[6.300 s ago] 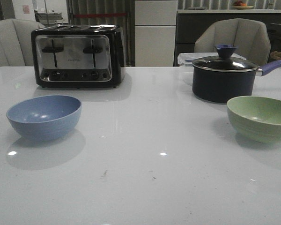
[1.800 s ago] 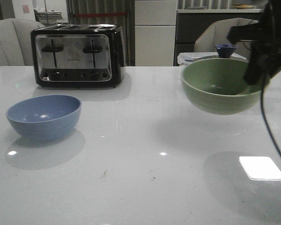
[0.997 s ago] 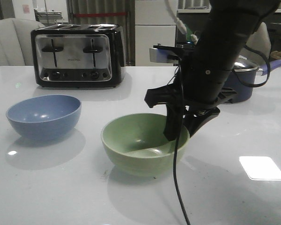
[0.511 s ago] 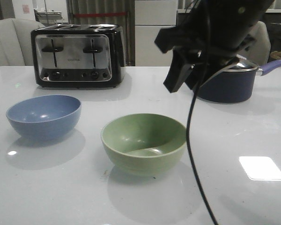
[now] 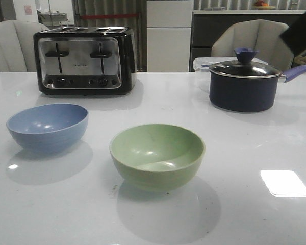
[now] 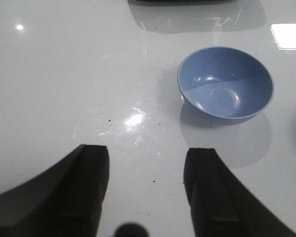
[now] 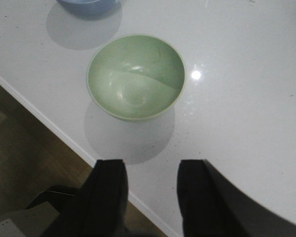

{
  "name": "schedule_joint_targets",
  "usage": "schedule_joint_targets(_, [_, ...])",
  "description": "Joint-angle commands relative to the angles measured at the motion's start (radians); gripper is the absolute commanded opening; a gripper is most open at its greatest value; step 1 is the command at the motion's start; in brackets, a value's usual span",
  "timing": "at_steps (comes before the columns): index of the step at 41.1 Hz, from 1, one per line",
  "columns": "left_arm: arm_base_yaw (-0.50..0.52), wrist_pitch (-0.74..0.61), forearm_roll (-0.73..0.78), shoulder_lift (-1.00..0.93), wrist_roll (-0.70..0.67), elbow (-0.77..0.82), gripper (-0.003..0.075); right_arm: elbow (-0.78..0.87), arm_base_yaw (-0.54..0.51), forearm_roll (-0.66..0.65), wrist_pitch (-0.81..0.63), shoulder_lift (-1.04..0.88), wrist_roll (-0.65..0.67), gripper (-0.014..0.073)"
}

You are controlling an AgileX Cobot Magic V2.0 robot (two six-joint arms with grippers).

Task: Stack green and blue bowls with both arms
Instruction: 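Open the right gripper and lift it away from the green bowl, then lower the left gripper onto the rim of the light blue bowl and grasp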

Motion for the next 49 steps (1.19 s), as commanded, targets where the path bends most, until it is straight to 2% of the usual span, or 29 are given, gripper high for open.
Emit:
schedule_joint_targets(1, [0.0, -0.063, -0.003, 0.005, -0.011, -0.027, 0.04, 0.01, -0.001, 0.002, -0.024, -0.097, -0.01, 0.0382])
schedule_joint_targets(10, [0.0, -0.065, -0.003, 0.005, -0.007, -0.027, 0.04, 0.075, -0.001, 0.002, -0.009, -0.244, -0.01, 0.0382])
schedule_joint_targets(16, [-0.008, -0.066, -0.003, 0.005, 0.0, -0.027, 0.04, 0.083, -0.001, 0.002, -0.005, -0.265, -0.01, 0.0382])
schedule_joint_targets(21, [-0.052, -0.068, 0.0, 0.005, 0.02, -0.027, 0.0403, 0.083, -0.001, 0.002, -0.006, -0.264, -0.01, 0.0382])
schedule_joint_targets(24, [-0.079, -0.074, 0.002, 0.029, 0.022, -0.029, 0.0424, 0.083, -0.001, 0.002, -0.006, -0.264, -0.01, 0.0382])
schedule_joint_targets(26, [-0.095, -0.076, 0.001, 0.053, 0.022, -0.032, 0.0465, 0.083, -0.001, 0.002, -0.006, -0.264, -0.01, 0.0382])
schedule_joint_targets(29, [-0.104, -0.08, -0.006, 0.11, 0.022, -0.045, 0.0557, 0.083, -0.001, 0.002, -0.006, -0.264, -0.01, 0.0382])
schedule_joint_targets(32, [-0.106, -0.083, -0.034, 0.169, 0.022, -0.063, 0.0611, 0.083, -0.001, 0.002, -0.006, -0.264, -0.01, 0.0382])
schedule_joint_targets(49, [-0.106, -0.157, -0.097, 0.625, 0.022, -0.29, 0.0615, 0.083, -0.001, 0.002, -0.006, -0.264, -0.01, 0.0382])
